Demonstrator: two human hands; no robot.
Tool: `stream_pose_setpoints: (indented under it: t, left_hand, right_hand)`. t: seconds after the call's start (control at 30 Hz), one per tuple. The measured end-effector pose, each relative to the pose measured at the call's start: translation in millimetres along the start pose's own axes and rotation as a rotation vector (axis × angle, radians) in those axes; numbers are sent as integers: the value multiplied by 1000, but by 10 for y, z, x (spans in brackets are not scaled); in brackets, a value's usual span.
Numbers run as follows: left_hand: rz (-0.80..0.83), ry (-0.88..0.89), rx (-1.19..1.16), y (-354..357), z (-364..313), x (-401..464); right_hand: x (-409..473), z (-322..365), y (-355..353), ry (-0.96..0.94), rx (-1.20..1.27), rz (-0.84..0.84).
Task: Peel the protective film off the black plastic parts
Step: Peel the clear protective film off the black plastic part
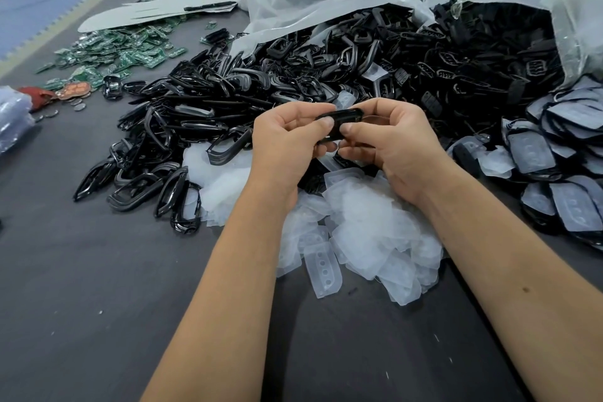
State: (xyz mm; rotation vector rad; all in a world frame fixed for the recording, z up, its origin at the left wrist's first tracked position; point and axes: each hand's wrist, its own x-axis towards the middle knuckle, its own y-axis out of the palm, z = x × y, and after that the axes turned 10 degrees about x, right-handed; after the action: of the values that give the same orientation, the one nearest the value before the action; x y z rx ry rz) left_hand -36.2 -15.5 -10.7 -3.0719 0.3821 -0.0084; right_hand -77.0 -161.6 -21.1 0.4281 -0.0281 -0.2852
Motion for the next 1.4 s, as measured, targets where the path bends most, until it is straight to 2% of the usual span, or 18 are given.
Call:
stream_pose_setpoints:
  t: [0.1,0.27,0.43,0.53,0.63,0.7,1.0,1.13,1.27,1.4]
  left_hand:
    - [-6,30,3,-5,14,7]
    - [-5,73,37,-8,38,15]
    - [-26,156,78,8,41,18]
    - [-52,177,96,17,38,26]
    - [-66,157,69,-4,52,36]
    - [-87,144,42,-34,58,51]
    - [-166,166,-27,-84,66,86]
    - [-177,153,-21,-80,74,82]
    - [-181,146,-31,-93,78,95]
    - [-185,131,-31,-85,65,99]
  right_hand:
    - [5,-11,-11,-40,-40,-13]
    - [-10,-13,-36,-211,-216,36]
    - [14,54,-61,-257,-294,90]
    - [33,112,-140,-284,-387,33]
    - [90,176,-306,-400,-767,-103]
    - [103,204,-382,-450,-989,-134]
    - [76,199,-289,-300,-1364,68]
    - [71,177,-272,-295,-1233,62]
    - [71,194,-296,-340,-831,18]
    - [56,205,-250,-302,-548,23]
